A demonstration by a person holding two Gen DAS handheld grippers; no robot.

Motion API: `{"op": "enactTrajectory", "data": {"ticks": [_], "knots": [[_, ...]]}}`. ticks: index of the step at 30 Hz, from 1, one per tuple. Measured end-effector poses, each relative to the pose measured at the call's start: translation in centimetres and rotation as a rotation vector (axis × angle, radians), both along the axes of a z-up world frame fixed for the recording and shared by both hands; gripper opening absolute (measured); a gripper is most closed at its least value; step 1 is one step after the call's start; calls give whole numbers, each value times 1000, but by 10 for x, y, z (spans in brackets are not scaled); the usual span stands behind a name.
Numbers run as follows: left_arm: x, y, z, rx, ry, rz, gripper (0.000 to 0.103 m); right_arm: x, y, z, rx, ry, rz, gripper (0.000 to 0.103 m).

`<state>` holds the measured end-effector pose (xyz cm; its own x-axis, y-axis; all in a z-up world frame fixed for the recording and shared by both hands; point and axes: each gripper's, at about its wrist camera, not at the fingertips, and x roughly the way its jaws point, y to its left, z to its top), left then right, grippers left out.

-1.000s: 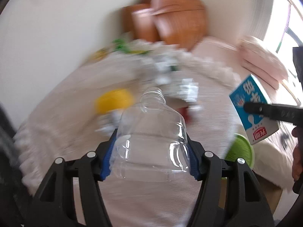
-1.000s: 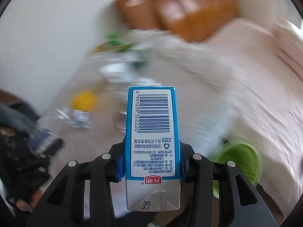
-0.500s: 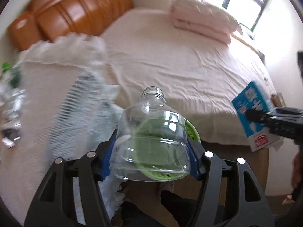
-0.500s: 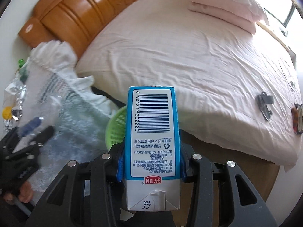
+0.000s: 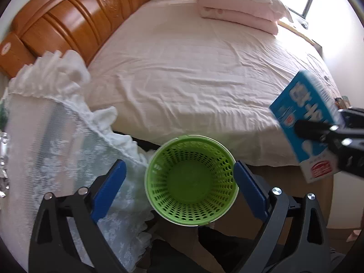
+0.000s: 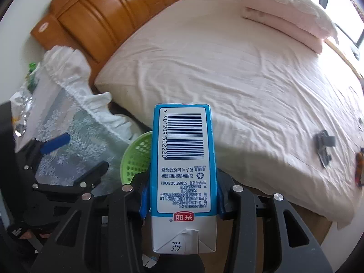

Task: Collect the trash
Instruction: 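Carry bottle and carton to the green wastebasket and open both grippers, then move both tools back over the table toward the remaining trash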

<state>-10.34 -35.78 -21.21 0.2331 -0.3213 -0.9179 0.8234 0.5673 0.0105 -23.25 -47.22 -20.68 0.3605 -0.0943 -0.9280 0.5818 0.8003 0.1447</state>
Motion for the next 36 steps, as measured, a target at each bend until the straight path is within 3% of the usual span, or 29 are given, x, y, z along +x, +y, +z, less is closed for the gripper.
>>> {"op": "enactTrajectory", "data": {"ticks": [8,9,11,13,19,23,29,36], "knots": [[24,41,28,17,-38,145,95,35,20,-22,38,11,116,47],[26,50,32,16,-44,167,95,42,24,-28,46,17,132,52],[27,61,38,14,-52,190,95,50,30,-38,54,28,149,89],[28,71,43,18,-68,212,95,57,36,-48,30,46,138,98],[28,94,55,15,-95,208,95,65,47,-84,80,148,95,100],[29,108,61,15,-103,204,95,57,54,-90,104,175,54,100],[41,137,72,-20,-104,242,95,41,62,-46,80,106,-12,100],[66,183,98,-85,-144,351,95,49,85,50,-17,-97,-18,101]]}}
